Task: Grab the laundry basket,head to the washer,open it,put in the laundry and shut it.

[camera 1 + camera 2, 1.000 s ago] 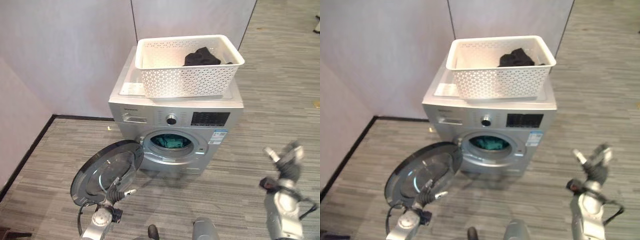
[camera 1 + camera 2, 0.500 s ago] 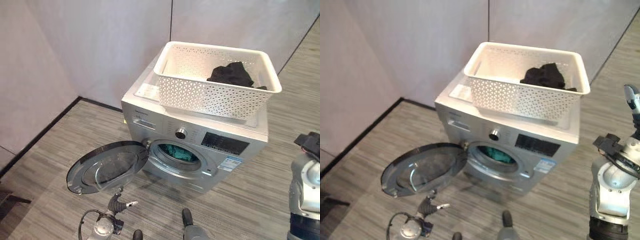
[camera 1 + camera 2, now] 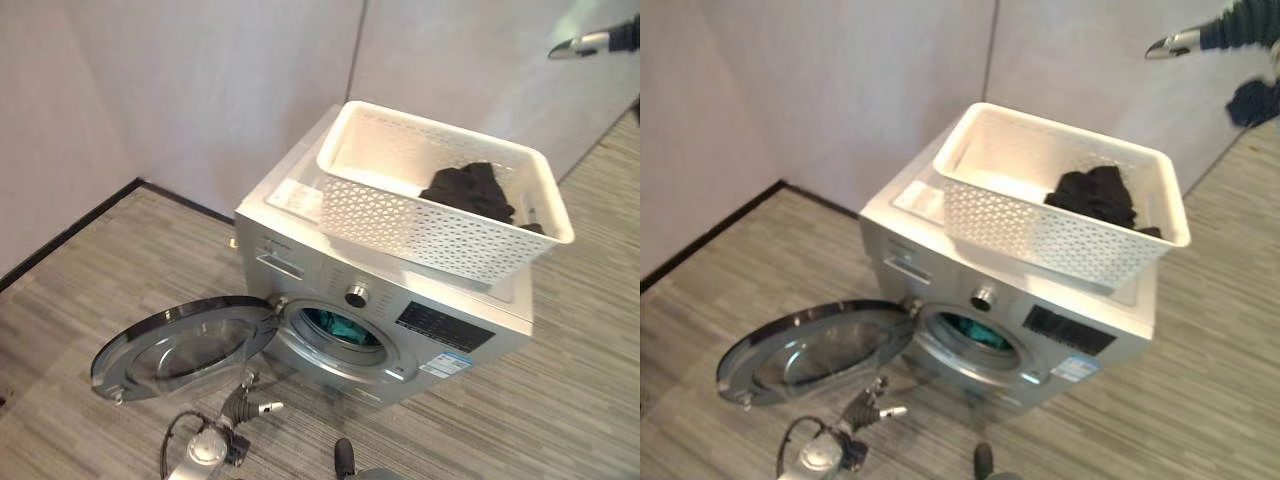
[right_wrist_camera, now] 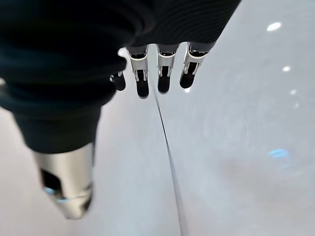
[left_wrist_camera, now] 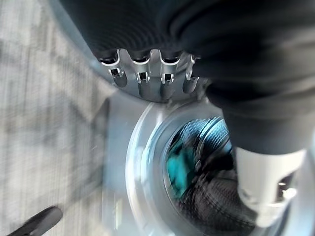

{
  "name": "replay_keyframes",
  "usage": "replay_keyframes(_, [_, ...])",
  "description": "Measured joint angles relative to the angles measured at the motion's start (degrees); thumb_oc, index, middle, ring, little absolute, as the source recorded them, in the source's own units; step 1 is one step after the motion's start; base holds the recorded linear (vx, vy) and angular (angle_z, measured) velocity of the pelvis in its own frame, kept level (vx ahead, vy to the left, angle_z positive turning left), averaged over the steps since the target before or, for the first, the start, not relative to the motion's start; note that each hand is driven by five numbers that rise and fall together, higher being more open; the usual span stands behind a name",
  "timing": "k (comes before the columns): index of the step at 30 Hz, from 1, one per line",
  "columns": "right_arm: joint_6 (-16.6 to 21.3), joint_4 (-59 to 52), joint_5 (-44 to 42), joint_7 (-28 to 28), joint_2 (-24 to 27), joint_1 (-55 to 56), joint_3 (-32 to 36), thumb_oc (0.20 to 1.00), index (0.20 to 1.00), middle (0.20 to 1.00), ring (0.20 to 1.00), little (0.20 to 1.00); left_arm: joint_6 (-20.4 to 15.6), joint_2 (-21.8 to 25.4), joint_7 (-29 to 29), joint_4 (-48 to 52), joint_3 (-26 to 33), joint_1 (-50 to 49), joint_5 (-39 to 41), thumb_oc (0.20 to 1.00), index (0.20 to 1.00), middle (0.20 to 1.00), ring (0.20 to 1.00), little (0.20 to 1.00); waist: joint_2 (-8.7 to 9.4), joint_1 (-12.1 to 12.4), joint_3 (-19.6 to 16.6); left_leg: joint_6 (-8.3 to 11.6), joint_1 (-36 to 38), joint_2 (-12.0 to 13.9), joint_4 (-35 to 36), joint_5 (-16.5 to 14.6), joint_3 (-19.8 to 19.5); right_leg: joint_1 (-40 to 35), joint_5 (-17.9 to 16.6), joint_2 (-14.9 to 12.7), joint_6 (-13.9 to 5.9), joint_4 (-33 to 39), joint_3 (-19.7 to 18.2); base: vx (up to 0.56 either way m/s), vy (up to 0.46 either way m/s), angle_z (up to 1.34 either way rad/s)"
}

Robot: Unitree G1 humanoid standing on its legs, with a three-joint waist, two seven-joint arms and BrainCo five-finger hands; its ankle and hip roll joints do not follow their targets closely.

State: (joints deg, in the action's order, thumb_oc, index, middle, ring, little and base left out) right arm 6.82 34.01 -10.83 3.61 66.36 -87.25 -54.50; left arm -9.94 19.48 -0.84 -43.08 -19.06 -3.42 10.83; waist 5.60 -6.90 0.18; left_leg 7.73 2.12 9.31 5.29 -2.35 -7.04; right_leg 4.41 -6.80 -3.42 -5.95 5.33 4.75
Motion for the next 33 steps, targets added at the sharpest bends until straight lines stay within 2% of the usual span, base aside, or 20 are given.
replay_keyframes(1, [-0.82,6.26,1.61,-1.83,-4.92,-2.41,-3.58,1.000,1.000,1.000,1.000,1.000,0.09,0.08,0.13,-1.90,2.05,0.56,1.97,1.000,1.000,1.000,1.000,1.000,0.90,0.24,-1.11,0.10,-0.15,0.16,-0.01,-0.08,-0.17,0.38,0.31,0.16,0.28,0.18,-0.08,0.02,-0.025,-0.06])
replay_keyframes(2, [-1.05,7.96,2.99,-2.79,-6.02,-2.16,-3.70,1.000,1.000,1.000,1.000,1.000,0.09,-0.03,0.10,-2.29,2.72,0.56,3.11,1.000,1.000,1.000,1.000,1.000,1.68,0.97,-1.57,0.15,-0.32,0.25,-0.01,-0.05,-0.29,0.53,0.45,0.26,0.50,0.08,-0.08,0.03,-0.033,0.08])
replay_keyframes(3, [-1.10,10.09,4.15,-3.98,-7.45,-1.39,-3.77,1.000,1.000,1.000,1.000,1.000,0.13,-0.13,0.11,-3.16,3.10,0.50,4.51,1.000,1.000,1.000,1.000,1.000,1.93,2.09,-1.61,0.19,-0.59,0.35,-0.02,-0.01,-0.40,0.71,0.47,0.36,0.55,0.00,-0.07,0.03,-0.034,0.02])
replay_keyframes(5, [-2.67,19.38,10.12,-5.46,-14.15,0.14,-3.54,1.000,1.000,1.000,1.000,1.000,0.47,-0.68,0.30,-5.34,2.57,-1.75,7.18,1.000,1.000,1.000,1.000,1.000,2.61,3.26,-2.29,0.25,-0.46,0.41,-0.03,-0.05,-0.80,0.33,0.37,0.39,0.72,-0.28,0.27,0.03,-0.040,0.10])
replay_keyframes(7, [-3.30,22.31,12.96,-6.70,-16.63,1.63,-3.49,1.000,1.000,1.000,1.000,1.000,0.49,-1.10,0.70,-5.91,2.08,-2.89,7.22,1.000,1.000,1.000,1.000,1.000,2.64,3.81,-2.30,0.29,-1.25,0.33,-0.03,0.02,-1.91,0.53,0.38,0.29,0.75,-0.29,0.72,0.02,-0.025,0.22])
replay_keyframes(8, [-3.26,22.47,14.03,-7.60,-16.71,2.61,-3.55,1.000,1.000,1.000,1.000,1.000,0.55,-1.44,0.93,-6.62,2.10,-2.97,7.23,1.000,1.000,1.000,1.000,1.000,2.84,4.39,-2.45,0.34,-1.39,0.36,-0.03,0.05,-2.15,0.56,0.38,0.30,0.76,-0.29,0.81,0.02,-0.024,0.16])
replay_keyframes(11, [-3.19,22.88,16.32,-9.80,-16.78,4.46,-3.59,1.000,1.000,1.000,1.000,1.000,0.62,-1.92,1.16,-7.02,2.15,-4.19,7.29,1.000,1.000,1.000,1.000,1.000,1.65,5.47,-1.67,0.35,-1.53,0.59,-0.01,0.04,-2.44,0.53,0.46,0.49,0.88,-0.29,1.27,0.01,-0.043,0.06])
replay_keyframes(19, [-3.20,25.30,19.40,-12.70,-13.80,11.22,-3.54,1.000,1.000,1.000,1.000,1.000,0.58,-2.27,1.53,-7.59,3.27,-4.65,9.26,1.000,1.000,1.000,1.000,1.000,1.43,5.28,-1.56,0.67,-2.39,1.27,-0.01,0.19,-3.41,0.85,0.80,1.06,1.37,0.01,2.29,0.00,-0.016,0.06])
replay_keyframes(23, [-3.08,23.78,20.49,-13.84,-9.41,13.85,-3.53,1.000,1.000,1.000,1.000,1.000,0.58,-2.58,1.85,-8.43,4.54,-4.63,9.45,1.000,1.000,1.000,1.000,1.000,1.24,5.26,-1.44,1.03,-3.80,1.58,0.00,0.42,-3.62,2.05,0.90,1.32,1.65,0.16,2.44,0.00,-0.006,0.01])
replay_keyframes(28, [-3.02,22.83,20.60,-15.04,-5.87,16.40,-3.46,1.000,1.000,1.000,1.000,1.000,0.60,-4.11,1.50,-13.73,5.83,-3.36,9.24,1.000,1.000,1.000,1.000,1.000,0.43,4.64,-0.87,1.22,-4.39,2.13,-0.01,0.52,-3.60,2.68,0.68,1.53,1.99,-0.16,3.08,0.00,-0.006,0.00])
replay_keyframes(33, [-2.85,23.74,20.18,-15.10,-4.27,17.46,-3.12,1.000,1.000,1.000,1.000,1.000,0.16,-3.86,1.03,-12.34,5.89,-3.30,8.78,1.000,1.000,1.000,1.000,1.000,-0.31,4.50,-0.34,1.51,-5.45,2.12,-0.01,0.71,-3.68,3.70,0.67,1.78,2.03,0.12,3.19,0.00,0.000,0.00])
